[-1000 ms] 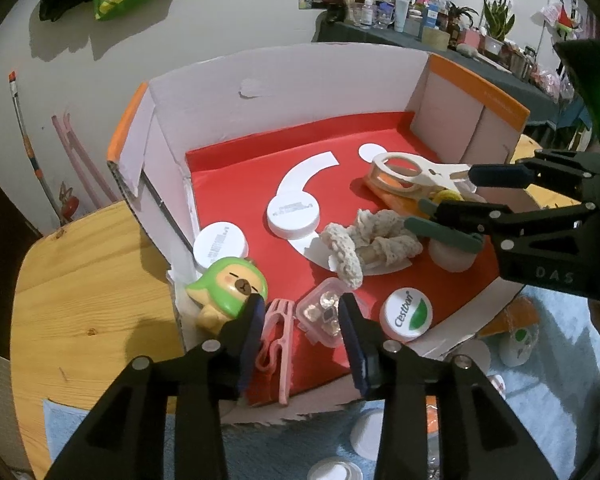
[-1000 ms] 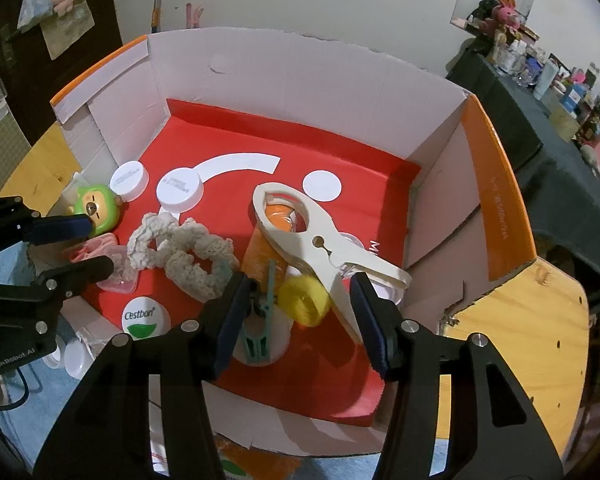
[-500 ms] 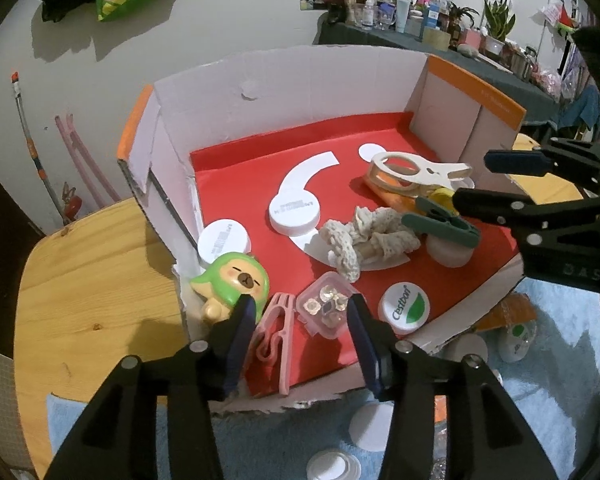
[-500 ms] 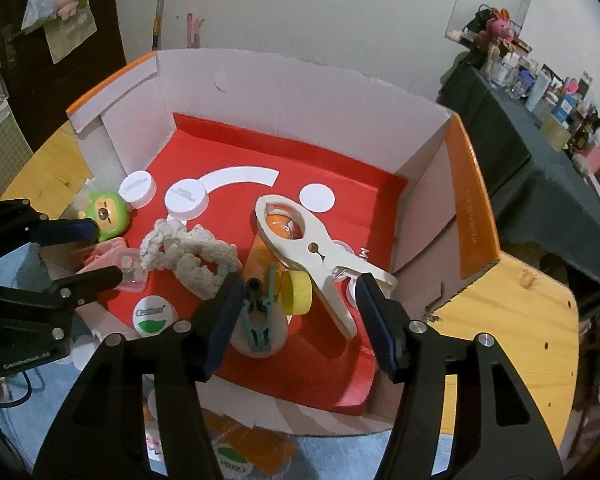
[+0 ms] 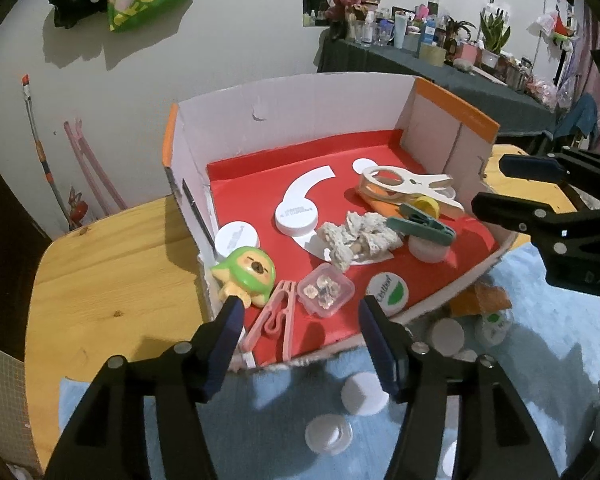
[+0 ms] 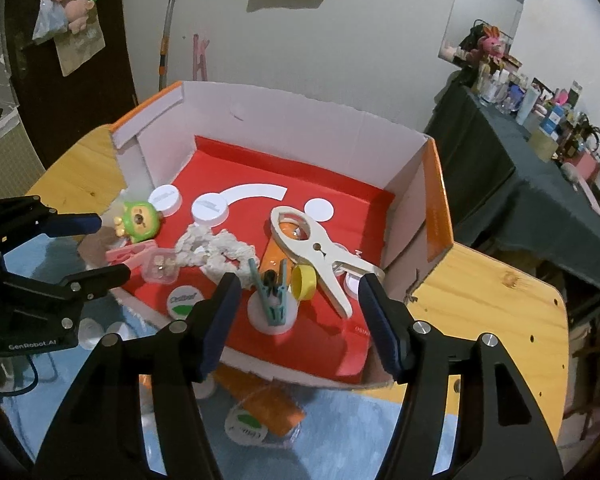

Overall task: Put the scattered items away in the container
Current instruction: 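Withdraw both open tools from the box back over the blue towel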

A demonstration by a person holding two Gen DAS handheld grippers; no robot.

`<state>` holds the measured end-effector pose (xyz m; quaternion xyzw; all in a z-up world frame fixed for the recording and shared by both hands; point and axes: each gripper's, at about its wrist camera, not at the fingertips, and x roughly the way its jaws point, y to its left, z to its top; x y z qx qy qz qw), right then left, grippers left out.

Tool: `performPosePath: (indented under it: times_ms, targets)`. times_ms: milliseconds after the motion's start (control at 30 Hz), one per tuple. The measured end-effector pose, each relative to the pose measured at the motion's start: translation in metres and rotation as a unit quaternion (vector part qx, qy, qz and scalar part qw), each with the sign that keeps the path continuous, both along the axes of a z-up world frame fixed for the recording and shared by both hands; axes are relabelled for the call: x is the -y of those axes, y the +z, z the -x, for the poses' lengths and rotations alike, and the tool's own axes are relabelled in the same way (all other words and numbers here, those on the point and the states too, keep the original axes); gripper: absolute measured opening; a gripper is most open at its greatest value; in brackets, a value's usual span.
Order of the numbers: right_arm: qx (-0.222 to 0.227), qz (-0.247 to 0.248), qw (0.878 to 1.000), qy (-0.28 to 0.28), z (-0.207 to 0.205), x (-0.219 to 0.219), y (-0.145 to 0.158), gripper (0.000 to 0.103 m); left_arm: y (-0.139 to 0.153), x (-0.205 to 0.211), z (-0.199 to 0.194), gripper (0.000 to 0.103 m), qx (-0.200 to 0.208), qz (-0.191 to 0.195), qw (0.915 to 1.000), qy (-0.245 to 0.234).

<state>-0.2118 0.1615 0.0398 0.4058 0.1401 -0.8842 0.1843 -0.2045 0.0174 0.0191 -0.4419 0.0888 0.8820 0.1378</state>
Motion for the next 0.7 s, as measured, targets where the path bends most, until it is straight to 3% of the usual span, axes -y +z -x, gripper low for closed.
performPosePath:
  times_ms: [367, 700]
  targets:
    - [-0.012, 0.013, 1.000, 0.016, -0.051, -0.005, 0.004, 0.064, -0.004, 0.004, -0.036, 0.069, -0.002, 0.013, 0.9999, -0.009]
    - [0.012, 0.019, 1.000, 0.019, -0.079, -0.012, -0.021, 0.064, -0.020, 0.010, -0.063, 0.072, 0.006, 0.012, 0.9999, -0.004]
